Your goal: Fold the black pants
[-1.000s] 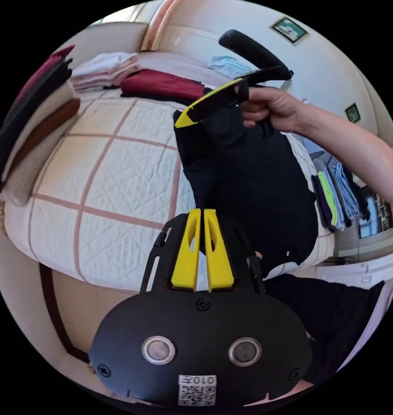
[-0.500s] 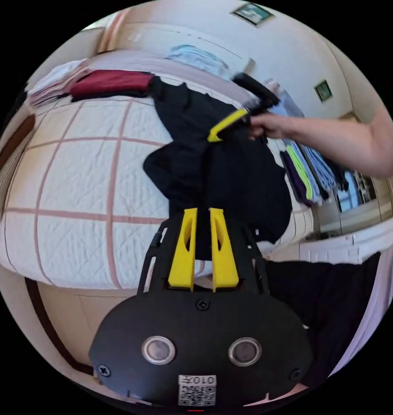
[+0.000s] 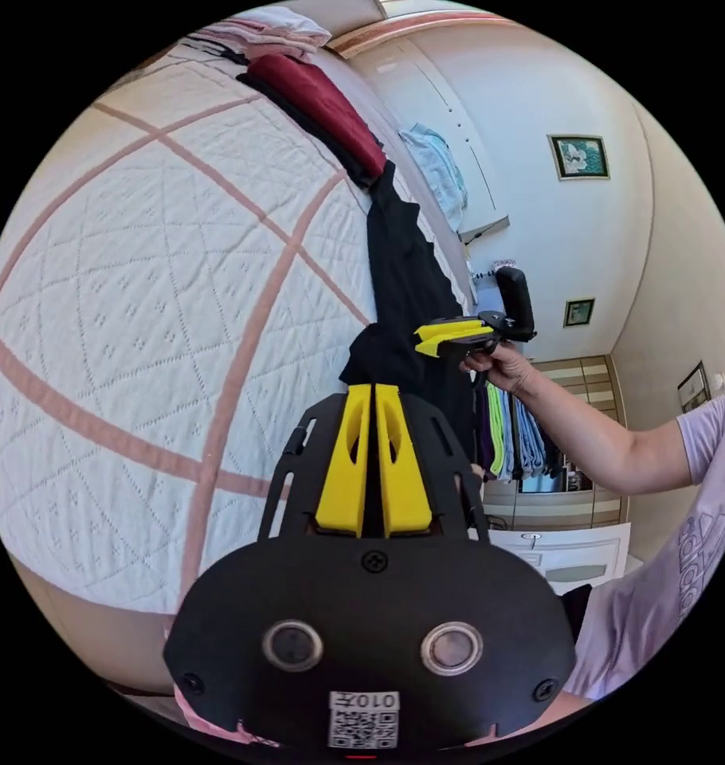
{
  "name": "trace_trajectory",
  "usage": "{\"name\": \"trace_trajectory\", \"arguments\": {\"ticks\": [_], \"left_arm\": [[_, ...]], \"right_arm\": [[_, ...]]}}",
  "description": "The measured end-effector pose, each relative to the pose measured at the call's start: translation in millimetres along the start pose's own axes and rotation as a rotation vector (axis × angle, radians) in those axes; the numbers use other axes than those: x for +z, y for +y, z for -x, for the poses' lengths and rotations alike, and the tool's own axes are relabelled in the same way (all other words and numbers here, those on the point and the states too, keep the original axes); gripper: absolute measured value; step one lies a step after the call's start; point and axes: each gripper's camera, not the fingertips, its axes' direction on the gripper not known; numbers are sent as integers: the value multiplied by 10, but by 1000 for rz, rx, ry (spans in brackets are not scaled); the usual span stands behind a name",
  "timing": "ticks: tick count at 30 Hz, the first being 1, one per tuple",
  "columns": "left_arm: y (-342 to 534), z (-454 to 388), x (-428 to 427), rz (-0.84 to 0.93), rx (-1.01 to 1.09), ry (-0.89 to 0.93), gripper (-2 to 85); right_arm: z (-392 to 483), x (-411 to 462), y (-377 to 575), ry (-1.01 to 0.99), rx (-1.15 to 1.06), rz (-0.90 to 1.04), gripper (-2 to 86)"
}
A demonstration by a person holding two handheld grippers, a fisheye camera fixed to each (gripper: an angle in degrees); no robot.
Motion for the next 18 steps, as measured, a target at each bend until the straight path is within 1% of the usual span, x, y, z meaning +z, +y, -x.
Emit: {"name": "trace_trajectory", "arguments": {"ticks": [2,4,6,7,9,10,12,13,14,15,17,18], "left_arm": [[61,-4,-135,-55,41,13,4],[115,-29,-299,-102,75,15,1],[165,-50,-540,-180,97,31,0],[189,-75,-729,-236,118,21,-1],[213,-106,-1011,-307,137,-35,-1],[233,-116,-1183,-358,141,-90,-2],[255,-106,-1368,-402,125,-216,-2],[264,-79,-1426,-406,111,-308,-2],[277,-32,-1438,-405,85,-388,-2],[278,4,-1429,-397,65,-413,-2],[290,193,-1324,-330,-44,-472,-1],[298,245,-1290,-313,-69,-473,-1]], "right_arm": [[59,9,-6,12,-41,32,46],[164,-97,6,37,-82,5,43],[397,-400,-43,97,-182,-111,41],[460,-485,-80,105,-216,-139,40],[704,-713,-336,164,-386,-233,40],[753,-723,-435,182,-429,-234,40],[871,-561,-918,263,-571,-159,40],[879,-474,-1043,279,-596,-130,40],[870,-256,-1279,301,-628,-57,39],[845,0,-1465,313,-658,37,38],[794,358,-1620,325,-692,156,34],[746,545,-1656,327,-696,197,31]]}}
